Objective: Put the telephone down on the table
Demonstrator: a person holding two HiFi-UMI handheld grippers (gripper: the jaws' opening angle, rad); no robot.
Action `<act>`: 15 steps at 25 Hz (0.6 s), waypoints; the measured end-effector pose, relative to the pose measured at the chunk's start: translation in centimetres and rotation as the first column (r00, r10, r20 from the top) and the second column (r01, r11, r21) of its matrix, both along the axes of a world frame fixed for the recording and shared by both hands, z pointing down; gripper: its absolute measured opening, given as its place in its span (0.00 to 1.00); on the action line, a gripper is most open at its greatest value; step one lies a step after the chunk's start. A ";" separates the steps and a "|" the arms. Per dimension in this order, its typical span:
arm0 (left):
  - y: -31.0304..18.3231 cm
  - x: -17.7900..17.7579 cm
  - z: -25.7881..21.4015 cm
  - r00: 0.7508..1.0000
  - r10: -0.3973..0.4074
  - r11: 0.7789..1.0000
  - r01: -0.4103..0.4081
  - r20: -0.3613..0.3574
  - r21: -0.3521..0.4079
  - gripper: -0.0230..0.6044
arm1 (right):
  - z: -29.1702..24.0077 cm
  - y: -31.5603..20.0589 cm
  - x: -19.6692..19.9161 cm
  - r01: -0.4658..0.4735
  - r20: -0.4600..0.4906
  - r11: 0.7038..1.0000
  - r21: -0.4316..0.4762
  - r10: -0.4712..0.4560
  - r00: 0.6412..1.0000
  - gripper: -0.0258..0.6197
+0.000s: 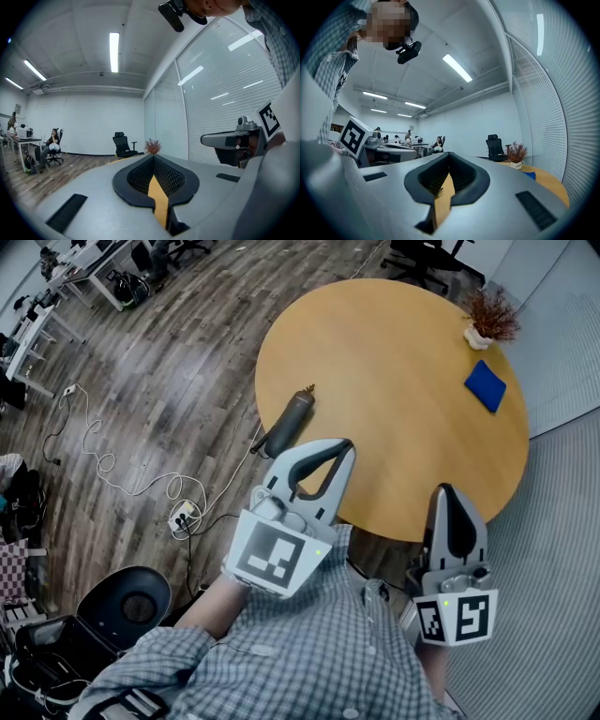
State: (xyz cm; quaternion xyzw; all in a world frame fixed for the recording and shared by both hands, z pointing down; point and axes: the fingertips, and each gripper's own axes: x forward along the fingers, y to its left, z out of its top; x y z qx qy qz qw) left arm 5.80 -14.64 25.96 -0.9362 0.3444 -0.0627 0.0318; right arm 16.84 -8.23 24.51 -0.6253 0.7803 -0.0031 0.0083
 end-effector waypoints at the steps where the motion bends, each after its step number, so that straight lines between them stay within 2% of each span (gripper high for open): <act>1: 0.0 0.1 0.1 1.000 0.000 1.000 0.000 0.001 0.000 0.05 | 0.1 0.0 0.1 0.001 -0.001 1.000 0.001 -0.001 1.000 0.05; 15: -0.3 0.2 0.6 1.000 -0.003 1.000 0.004 0.006 -0.007 0.05 | 0.4 -0.2 0.0 0.007 -0.009 1.000 -0.001 -0.007 1.000 0.05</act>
